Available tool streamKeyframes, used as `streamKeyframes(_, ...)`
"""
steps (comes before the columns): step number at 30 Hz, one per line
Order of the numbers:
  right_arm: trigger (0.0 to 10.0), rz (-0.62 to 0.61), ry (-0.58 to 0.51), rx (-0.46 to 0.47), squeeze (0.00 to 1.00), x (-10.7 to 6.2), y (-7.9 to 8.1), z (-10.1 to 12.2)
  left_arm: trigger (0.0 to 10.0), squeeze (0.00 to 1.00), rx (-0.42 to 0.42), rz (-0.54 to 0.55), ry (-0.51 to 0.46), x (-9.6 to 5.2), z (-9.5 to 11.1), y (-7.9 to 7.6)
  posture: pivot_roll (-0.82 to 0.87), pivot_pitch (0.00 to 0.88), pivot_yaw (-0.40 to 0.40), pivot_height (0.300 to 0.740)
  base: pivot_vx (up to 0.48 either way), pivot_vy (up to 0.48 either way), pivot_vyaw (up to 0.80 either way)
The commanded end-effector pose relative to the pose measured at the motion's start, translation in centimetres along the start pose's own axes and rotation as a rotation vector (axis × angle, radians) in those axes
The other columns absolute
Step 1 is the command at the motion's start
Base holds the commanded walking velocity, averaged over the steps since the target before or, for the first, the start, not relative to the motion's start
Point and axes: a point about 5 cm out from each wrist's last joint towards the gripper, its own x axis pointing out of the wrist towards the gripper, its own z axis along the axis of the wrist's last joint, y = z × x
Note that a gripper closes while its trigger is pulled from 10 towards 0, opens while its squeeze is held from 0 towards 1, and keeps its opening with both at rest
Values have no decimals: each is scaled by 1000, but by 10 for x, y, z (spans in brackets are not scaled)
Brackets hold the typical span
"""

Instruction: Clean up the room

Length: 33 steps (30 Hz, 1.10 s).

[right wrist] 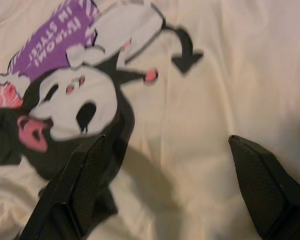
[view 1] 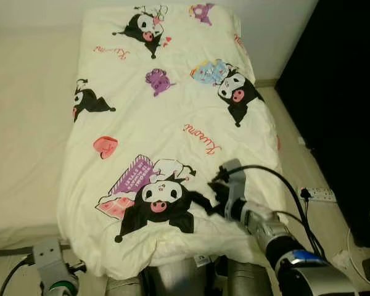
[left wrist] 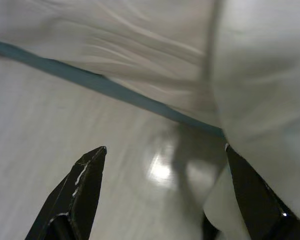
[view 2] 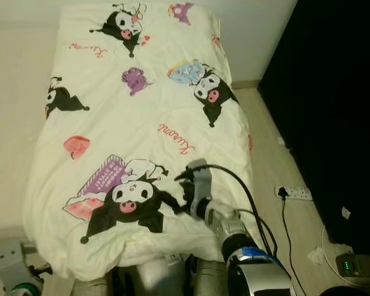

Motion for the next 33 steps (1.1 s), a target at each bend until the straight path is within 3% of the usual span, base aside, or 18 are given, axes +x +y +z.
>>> streamKeyframes(1, 10000, -6, 23, 40, 0, -2, 1, -11, 10000, 0, -23, 68, 63, -4, -13, 13, -35, 94, 48, 645, 0, 0, 0)
streamKeyframes(6, 10000, -10, 38, 61, 0, -6, -1, -17, 10000, 0, -4, 233, 108, -3, -11, 46, -41, 77, 47, 665, 0, 0, 0)
streamKeyframes(13, 10000, -6, 60, 67, 0, -7, 0, -23, 10000, 0, 54, 315, 192, -7, -19, 65, -44, 72, 49, 700, -137, 0, 0)
streamKeyframes(20, 10000, 2, 63, 67, 0, -7, 0, -23, 10000, 0, 63, 296, 223, -11, -30, 61, -48, 72, 49, 720, -469, 0, 0)
streamKeyframes(27, 10000, -2, 71, 64, 0, -9, -2, -24, 10000, 0, 91, 241, 239, -14, -38, 48, -49, 71, 47, 740, 0, 0, 0)
streamKeyframes(31, 10000, -32, 108, 75, 0, -13, -4, -34, 10000, 0, 176, 157, 258, -15, -44, 32, -48, 69, 45, 740, 0, 0, 0)
streamKeyframes(33, 10000, -32, 108, 75, 0, -13, -4, -34, 10000, 0, 176, 157, 258, -15, -44, 32, -48, 69, 45, 740, 0, 0, 0)
